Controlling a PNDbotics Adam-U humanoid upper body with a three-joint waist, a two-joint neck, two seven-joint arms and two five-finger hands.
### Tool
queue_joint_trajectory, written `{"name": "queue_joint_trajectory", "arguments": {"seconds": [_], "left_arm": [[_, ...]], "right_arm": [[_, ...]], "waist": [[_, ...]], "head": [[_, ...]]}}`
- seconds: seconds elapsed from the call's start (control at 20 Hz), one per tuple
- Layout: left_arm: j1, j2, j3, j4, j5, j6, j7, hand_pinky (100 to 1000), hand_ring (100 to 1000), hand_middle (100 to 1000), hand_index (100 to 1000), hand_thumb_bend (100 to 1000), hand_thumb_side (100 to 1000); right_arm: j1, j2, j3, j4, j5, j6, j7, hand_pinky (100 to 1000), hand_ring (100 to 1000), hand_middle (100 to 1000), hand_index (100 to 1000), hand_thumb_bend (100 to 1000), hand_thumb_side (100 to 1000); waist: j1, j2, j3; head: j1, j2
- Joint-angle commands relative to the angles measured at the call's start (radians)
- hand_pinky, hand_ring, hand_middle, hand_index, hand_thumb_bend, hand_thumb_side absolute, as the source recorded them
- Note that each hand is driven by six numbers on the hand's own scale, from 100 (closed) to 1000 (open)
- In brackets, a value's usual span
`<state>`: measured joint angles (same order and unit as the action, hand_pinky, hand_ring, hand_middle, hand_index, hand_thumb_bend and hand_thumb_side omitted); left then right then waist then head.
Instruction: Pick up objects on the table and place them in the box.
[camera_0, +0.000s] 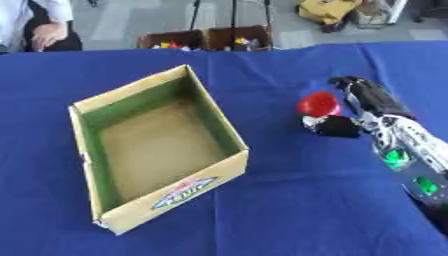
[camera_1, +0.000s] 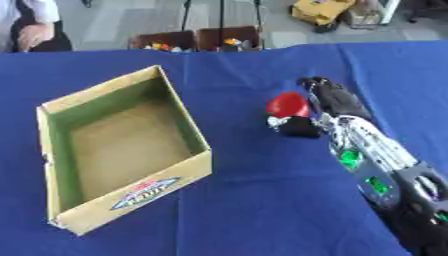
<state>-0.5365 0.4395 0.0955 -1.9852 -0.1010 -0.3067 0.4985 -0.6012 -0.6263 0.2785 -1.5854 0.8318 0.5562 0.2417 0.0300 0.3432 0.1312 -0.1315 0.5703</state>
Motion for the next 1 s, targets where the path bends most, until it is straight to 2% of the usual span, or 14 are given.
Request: {"name": "queue_joint_trajectory", "arguments": {"seconds": [0.05, 0.5, 1.0], "left_arm": [[-0.009, 0.015, -0.001, -0.015, 0.003, 0.001, -0.005, 706, 896, 860, 913, 100, 1000], [-0.01, 0.013, -0.002, -0.015, 0.004, 0.001, -0.007, 706, 896, 858, 910, 100, 1000], [-0.011, 0.013, -0.001, -0.015, 0.005, 0.001, -0.008, 706, 896, 859, 909, 100, 1000]], "right_arm": [[-0.024, -0.01, -0.001, 0.016, -0.012, -0.008, -0.013, 762, 805, 841, 981, 533, 673], [-0.04, 0.003, 0.003, 0.085, -0.021, -0.028, -0.02, 760, 808, 843, 981, 533, 630], [-0.045, 0.014, -0.002, 0.108, -0.064, -0.022, -0.073, 692, 735, 794, 950, 507, 539]], "waist": [[-0.005, -0.018, 0.004], [-0.004, -0.011, 0.01], [-0.004, -0.011, 0.012]], "head": [[-0.001, -0.008], [0.001, -0.009], [0.001, -0.01]]}}
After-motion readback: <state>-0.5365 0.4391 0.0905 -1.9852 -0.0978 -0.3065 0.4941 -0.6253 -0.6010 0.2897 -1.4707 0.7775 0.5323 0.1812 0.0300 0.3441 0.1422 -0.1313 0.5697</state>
